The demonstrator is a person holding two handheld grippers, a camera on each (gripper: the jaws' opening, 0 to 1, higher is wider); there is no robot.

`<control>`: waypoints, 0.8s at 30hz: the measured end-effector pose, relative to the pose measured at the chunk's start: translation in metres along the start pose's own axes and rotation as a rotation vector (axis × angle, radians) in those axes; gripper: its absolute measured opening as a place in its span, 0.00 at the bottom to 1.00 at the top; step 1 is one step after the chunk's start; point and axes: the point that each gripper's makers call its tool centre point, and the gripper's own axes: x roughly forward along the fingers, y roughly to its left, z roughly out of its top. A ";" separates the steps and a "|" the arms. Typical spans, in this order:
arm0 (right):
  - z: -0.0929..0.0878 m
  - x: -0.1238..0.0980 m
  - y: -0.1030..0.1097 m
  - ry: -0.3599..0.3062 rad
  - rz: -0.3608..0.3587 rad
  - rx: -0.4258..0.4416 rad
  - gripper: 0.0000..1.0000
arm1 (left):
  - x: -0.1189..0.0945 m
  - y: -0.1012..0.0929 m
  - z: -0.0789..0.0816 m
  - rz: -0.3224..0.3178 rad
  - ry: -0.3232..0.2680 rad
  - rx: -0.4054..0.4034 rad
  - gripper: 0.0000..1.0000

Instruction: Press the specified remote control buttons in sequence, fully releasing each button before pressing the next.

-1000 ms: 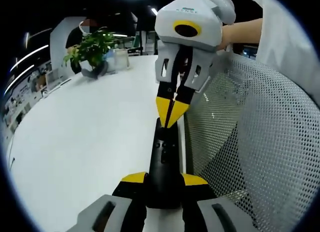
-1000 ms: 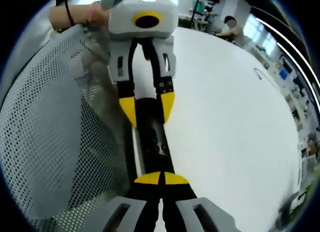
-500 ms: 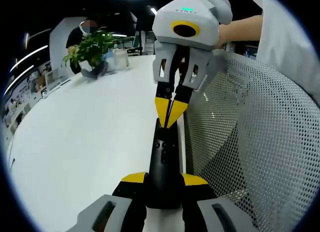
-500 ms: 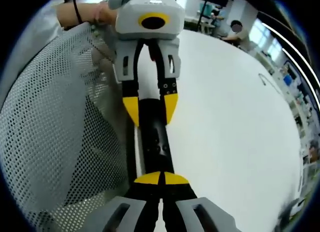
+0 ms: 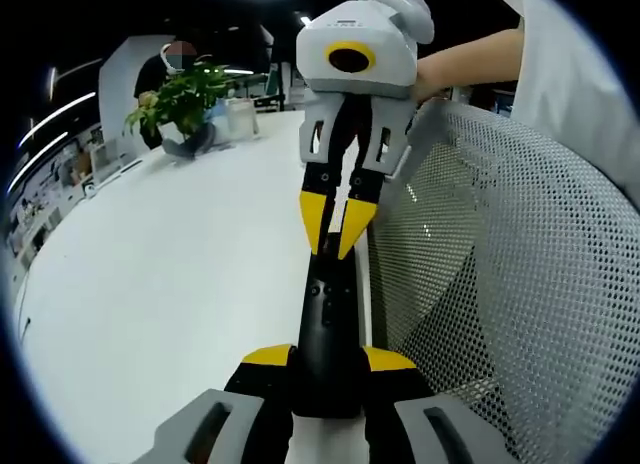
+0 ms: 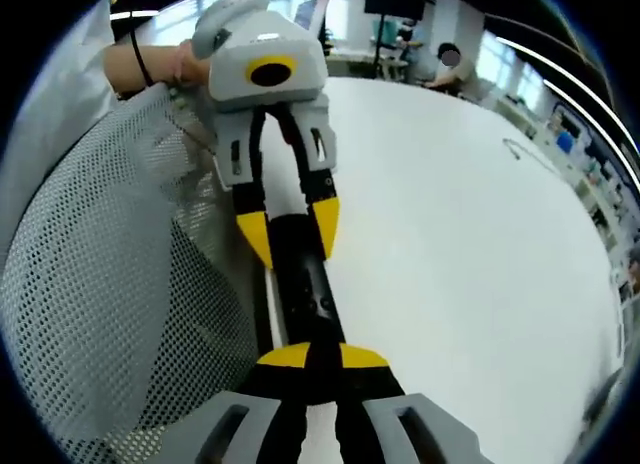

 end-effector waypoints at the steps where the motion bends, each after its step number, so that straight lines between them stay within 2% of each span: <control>1: 0.001 -0.001 -0.001 -0.001 -0.003 -0.024 0.05 | 0.000 0.000 0.000 0.000 0.000 0.003 0.25; 4: 0.000 -0.001 -0.001 0.005 0.008 -0.025 0.05 | 0.000 0.000 0.000 -0.001 0.001 0.004 0.25; 12: 0.001 0.000 0.002 0.043 0.042 -0.109 0.05 | 0.000 0.000 0.000 -0.003 0.000 0.007 0.25; 24: 0.001 0.003 0.003 0.181 0.102 -0.196 0.05 | 0.001 0.000 0.001 -0.003 -0.007 -0.001 0.25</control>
